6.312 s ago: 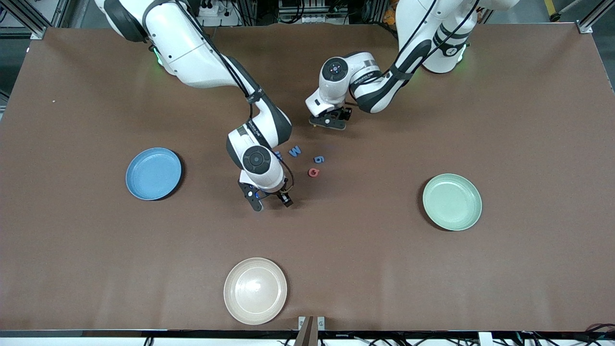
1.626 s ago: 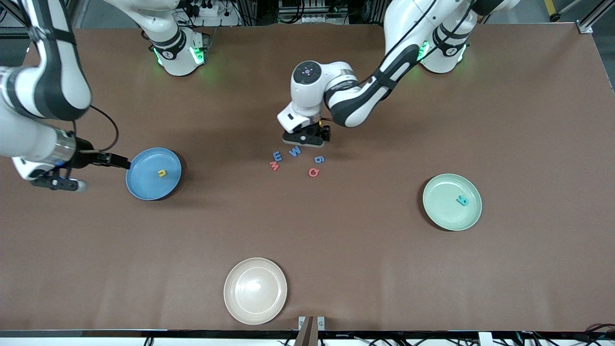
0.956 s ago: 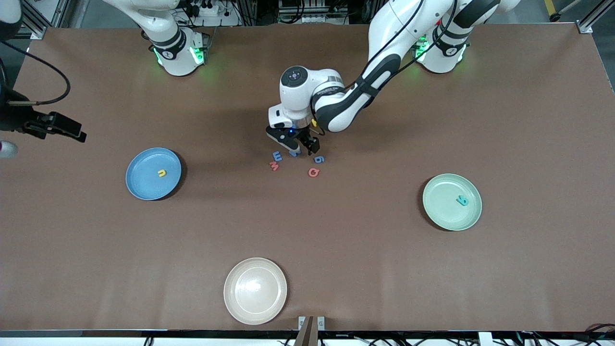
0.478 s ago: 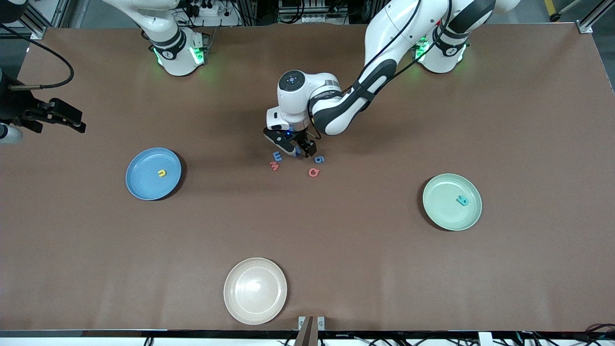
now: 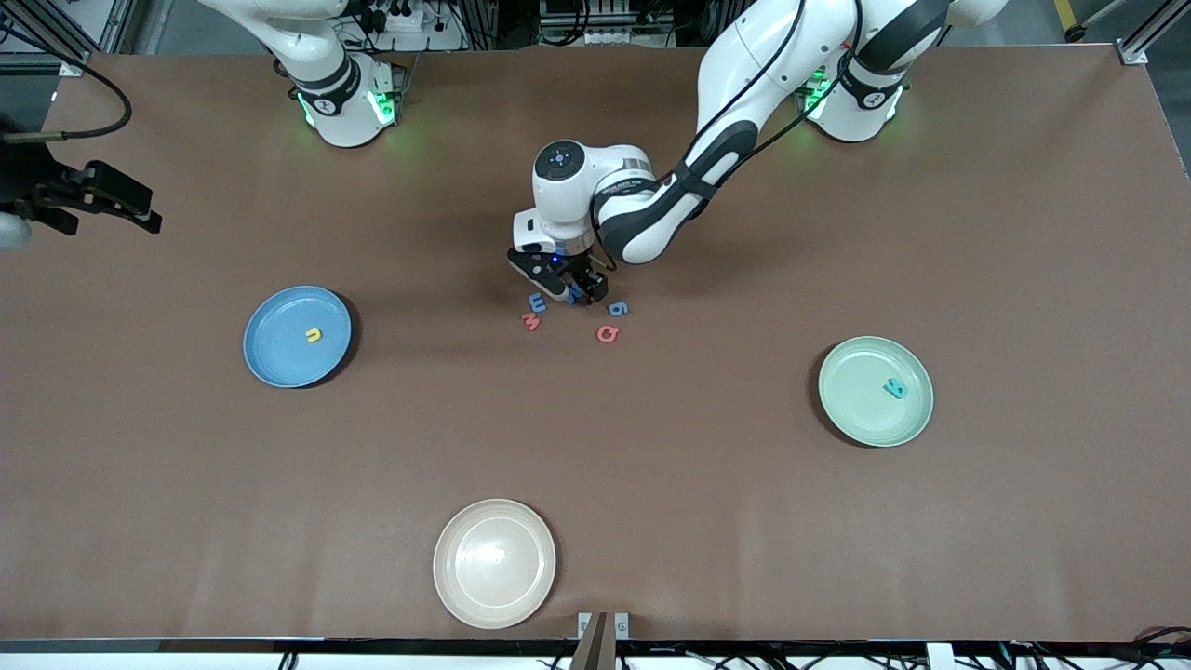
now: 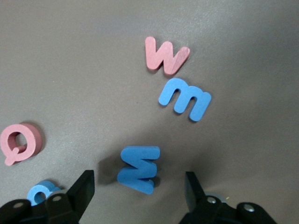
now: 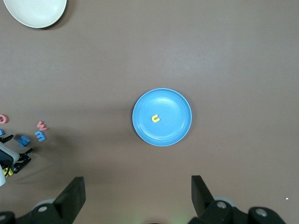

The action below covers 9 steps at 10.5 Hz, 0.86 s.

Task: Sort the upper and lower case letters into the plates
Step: 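Lower the left gripper onto the blue M and grasp it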

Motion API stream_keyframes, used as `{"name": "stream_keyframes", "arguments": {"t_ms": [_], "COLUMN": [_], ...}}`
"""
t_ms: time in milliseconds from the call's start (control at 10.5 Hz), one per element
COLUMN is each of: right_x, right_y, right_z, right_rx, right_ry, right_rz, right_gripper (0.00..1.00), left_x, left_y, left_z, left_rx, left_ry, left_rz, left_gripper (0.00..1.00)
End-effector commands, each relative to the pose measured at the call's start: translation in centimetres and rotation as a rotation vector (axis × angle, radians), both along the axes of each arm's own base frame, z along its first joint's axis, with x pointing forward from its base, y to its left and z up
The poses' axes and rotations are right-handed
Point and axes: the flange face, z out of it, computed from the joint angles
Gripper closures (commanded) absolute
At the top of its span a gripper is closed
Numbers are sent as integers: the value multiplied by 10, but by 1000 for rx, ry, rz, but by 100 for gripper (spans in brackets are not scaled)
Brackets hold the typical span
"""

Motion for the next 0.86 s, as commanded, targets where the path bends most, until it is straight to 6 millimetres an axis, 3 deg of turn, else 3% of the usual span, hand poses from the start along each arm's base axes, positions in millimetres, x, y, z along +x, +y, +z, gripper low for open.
{"name": "stream_keyframes", "arguments": {"t_ms": [0,191,383,574,669,765], "right_x": [0,4,6,6,7,7], "right_y": [-11,-8,-7,-8,-7,-5], "right_z": [24,31,32,31,30,29], "right_rx": [19,21,28,31,32,32], "right_ry": [-43,-66,-77,-78,-77,-72], "right_rz": [-9,-9,-9,-13,-10,-7], "right_gripper": [0,0,0,0,0,0], "left_x": [8,7,7,9,15,25], "left_y": [-3,-2,-2,-2,0,7], "left_z": [-2,-5,-4,5,23,57], "left_rx": [6,7,0,-13,-16,-10], "left_ry": [-22,-18,-20,-29,-43,-42], "left_rz": [1,16,73,159,192,249], "left_gripper": [25,50,100,100,100,100]}}
